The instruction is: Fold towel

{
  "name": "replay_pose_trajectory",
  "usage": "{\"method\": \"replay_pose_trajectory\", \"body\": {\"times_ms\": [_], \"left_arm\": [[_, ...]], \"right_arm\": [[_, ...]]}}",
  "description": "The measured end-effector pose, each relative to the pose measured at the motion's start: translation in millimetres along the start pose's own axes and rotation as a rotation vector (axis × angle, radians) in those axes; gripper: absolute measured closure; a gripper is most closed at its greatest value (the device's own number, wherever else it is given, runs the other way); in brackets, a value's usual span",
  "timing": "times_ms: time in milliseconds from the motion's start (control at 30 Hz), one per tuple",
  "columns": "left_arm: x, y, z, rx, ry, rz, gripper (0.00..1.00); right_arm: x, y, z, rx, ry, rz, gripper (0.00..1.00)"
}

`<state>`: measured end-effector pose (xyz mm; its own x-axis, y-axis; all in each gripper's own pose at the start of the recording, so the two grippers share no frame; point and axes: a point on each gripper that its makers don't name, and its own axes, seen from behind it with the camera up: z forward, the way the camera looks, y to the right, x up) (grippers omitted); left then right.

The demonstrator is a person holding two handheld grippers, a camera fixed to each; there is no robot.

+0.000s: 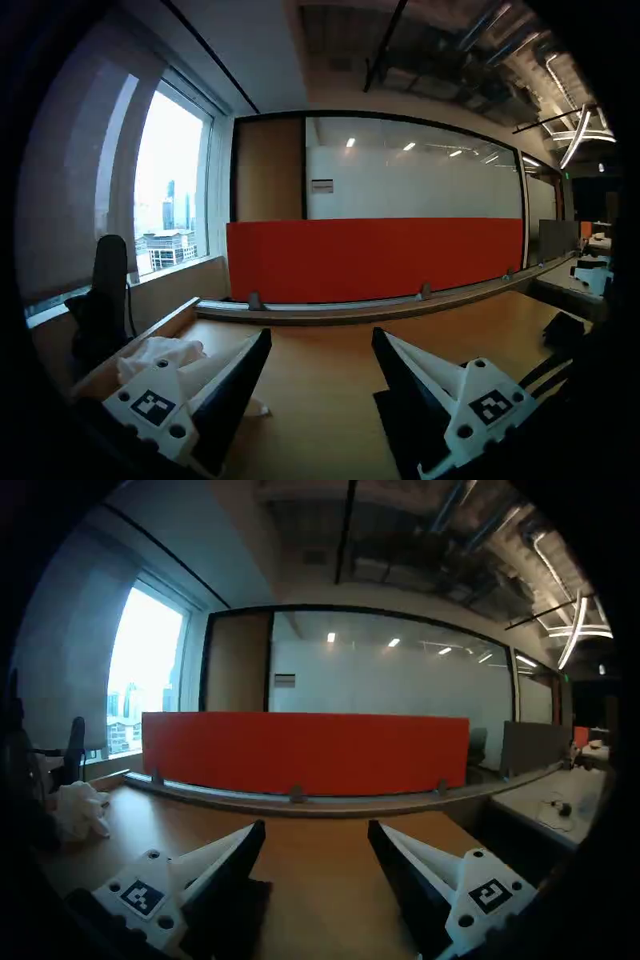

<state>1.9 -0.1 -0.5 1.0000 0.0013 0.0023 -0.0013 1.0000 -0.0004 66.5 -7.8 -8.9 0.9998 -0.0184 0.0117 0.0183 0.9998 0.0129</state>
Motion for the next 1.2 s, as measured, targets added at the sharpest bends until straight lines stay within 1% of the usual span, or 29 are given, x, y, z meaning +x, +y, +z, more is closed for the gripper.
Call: {"method": "replay_pose_trajectory", "body": {"times_ms": [167, 267, 367, 467, 567, 667, 800, 900, 1000, 1067, 1200], "left_arm": [[15.0, 1.5, -5.6, -0.01, -0.022, 0.012, 0.07], [20.7, 5.1, -9.5, -0.025, -0.038, 0.015, 0.07], [21.6, 10.5, -11.7, -0.043, -0.06, 0.014, 0.07], [20.7, 18.5, -13.8, -0.07, -0.08, 0.015, 0.07], [17.6, 26.6, -15.8, -0.099, -0.104, 0.029, 0.07], [12.8, 34.9, -17.6, -0.136, -0.13, 0.051, 0.07], [1.3, 46.3, -19.5, -0.191, -0.176, 0.078, 0.07], [-9.4, 54.6, -21.7, -0.231, -0.213, 0.084, 0.07], [-20.7, 61.9, -23.4, -0.27, -0.249, 0.08, 0.07], [-26.6, 65.4, -24.2, -0.29, -0.268, 0.079, 0.07], [-40.5, 69.9, -26.1, -0.315, -0.302, 0.094, 0.07]], "right_arm": [[29.0, -4.6, -6.2, 0.017, -0.018, -0.011, 0.0], [39.0, -8.4, -10.3, 0.033, -0.034, -0.016, 0.0], [42.6, -15.3, -15.4, 0.071, -0.064, -0.021, 0.0], [43.5, -18.3, -19.5, 0.095, -0.094, -0.024, 0.0], [40.7, -21.9, -24.1, 0.12, -0.124, -0.032, 0.0], [32.3, -27.5, -29.4, 0.16, -0.164, -0.05, 0.0], [15.8, -35.1, -34.6, 0.216, -0.221, -0.089, 0.0], [5.0, -41.8, -37.9, 0.259, -0.259, -0.12, 0.0], [-1.5, -48.2, -40.8, 0.297, -0.28, -0.144, 0.0], [-5.3, -51.5, -42.7, 0.319, -0.291, -0.156, 0.0], [-17.5, -55.8, -45.0, 0.351, -0.325, -0.175, 0.0]]}}
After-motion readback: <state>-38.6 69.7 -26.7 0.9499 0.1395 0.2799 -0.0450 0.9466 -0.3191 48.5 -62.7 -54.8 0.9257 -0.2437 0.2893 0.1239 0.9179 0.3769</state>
